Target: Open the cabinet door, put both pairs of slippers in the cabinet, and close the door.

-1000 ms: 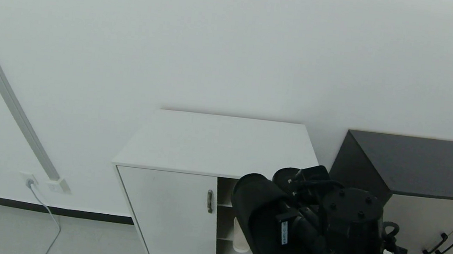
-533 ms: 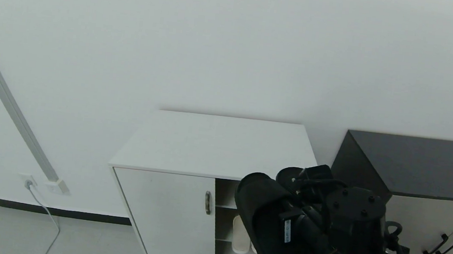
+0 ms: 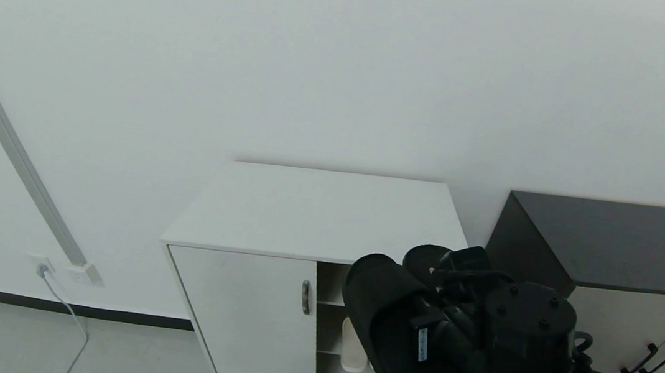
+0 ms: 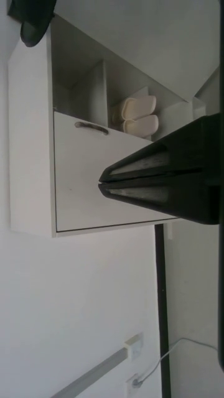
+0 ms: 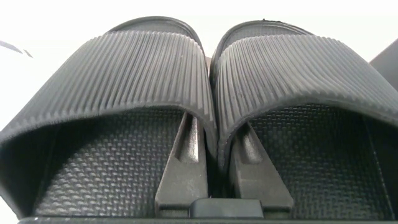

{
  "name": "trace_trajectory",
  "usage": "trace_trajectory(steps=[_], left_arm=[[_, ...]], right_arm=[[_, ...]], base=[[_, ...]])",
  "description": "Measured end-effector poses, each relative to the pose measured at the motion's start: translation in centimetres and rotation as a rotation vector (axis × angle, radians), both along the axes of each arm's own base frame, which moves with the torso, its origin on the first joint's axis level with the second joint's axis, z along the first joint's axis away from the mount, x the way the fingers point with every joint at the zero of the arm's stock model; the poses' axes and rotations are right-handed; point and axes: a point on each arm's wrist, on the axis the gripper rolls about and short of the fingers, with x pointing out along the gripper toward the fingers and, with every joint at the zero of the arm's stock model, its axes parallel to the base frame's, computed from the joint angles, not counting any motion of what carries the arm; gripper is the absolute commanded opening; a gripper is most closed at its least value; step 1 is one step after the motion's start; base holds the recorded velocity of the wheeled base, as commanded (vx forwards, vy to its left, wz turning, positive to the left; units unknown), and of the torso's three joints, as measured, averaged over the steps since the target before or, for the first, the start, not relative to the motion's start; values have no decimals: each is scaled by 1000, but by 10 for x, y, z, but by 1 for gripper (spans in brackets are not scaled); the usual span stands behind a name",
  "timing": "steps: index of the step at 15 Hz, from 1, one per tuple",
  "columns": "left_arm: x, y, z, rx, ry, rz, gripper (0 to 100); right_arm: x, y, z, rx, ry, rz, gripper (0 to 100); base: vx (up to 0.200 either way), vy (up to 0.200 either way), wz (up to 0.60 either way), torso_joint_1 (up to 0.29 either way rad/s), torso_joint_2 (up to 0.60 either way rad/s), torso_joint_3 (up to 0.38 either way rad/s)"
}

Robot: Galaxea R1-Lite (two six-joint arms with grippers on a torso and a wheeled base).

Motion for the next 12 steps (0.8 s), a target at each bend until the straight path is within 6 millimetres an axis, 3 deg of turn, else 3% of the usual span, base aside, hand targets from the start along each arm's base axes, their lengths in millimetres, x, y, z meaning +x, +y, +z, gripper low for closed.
trace_trajectory(steps=[7,12], left_arm=[[0,0,0,1,1,0,0],[0,0,0,1,1,0,0]], right_arm=[[0,1,-3,-8,6,0,0],[1,1,-5,-12,9,0,0]], base=[[0,0,0,-7,7,7],[0,0,0,-148,339,184]])
